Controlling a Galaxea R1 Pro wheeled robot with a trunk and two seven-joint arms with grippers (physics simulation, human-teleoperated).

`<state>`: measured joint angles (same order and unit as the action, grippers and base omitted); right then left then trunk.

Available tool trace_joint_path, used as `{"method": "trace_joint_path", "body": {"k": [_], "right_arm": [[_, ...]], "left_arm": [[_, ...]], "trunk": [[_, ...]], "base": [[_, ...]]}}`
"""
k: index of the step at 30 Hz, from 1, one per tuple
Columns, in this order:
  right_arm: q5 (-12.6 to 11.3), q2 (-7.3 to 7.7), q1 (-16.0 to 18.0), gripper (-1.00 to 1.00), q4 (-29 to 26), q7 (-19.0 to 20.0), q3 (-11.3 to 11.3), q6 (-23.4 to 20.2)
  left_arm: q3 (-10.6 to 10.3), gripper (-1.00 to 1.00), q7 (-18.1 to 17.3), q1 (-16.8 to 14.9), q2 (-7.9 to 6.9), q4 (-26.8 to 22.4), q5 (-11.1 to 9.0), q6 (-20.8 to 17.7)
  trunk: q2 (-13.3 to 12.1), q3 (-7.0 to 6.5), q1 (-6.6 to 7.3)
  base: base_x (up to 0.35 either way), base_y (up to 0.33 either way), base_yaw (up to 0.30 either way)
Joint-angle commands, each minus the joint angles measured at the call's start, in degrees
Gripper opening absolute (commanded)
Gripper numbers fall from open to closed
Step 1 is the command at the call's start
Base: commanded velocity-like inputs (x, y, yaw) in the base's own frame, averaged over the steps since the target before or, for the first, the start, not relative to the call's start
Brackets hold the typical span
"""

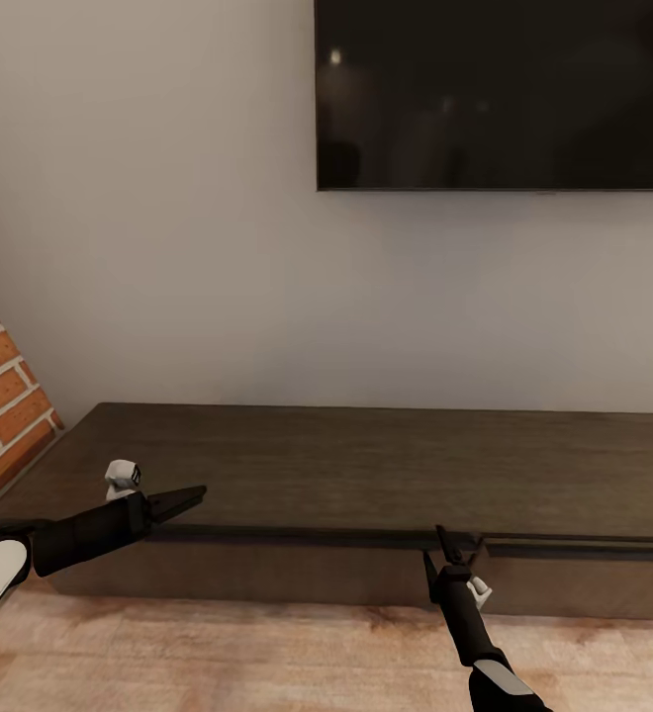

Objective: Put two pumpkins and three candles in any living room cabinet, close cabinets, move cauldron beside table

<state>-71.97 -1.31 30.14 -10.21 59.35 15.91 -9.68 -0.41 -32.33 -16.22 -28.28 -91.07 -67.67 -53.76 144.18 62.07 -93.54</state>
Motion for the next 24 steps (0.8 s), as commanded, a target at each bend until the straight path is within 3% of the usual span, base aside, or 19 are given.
{"method": "trace_joint_path", "body": {"k": [1,24], "right_arm": [[-0.4,-0.01,0.0,1.00,0.0,0.2,0.1,-0.6],[-0.2,-0.01,0.0,1.00,0.1,0.1,0.1,1.6]], "left_arm": [[0.0,1.00,-0.1,0.0,-0.03,0.0,-0.1,-0.2],[0.0,1.00,-0.2,0.0,-0.04,0.1,-0.1,-0.2]], "trunk": [[0.0,0.05,0.01],[0.0,0.05,0.01]], "base": [[0.000,0.000,0.000],[-0.032,0.000,0.000]]}}
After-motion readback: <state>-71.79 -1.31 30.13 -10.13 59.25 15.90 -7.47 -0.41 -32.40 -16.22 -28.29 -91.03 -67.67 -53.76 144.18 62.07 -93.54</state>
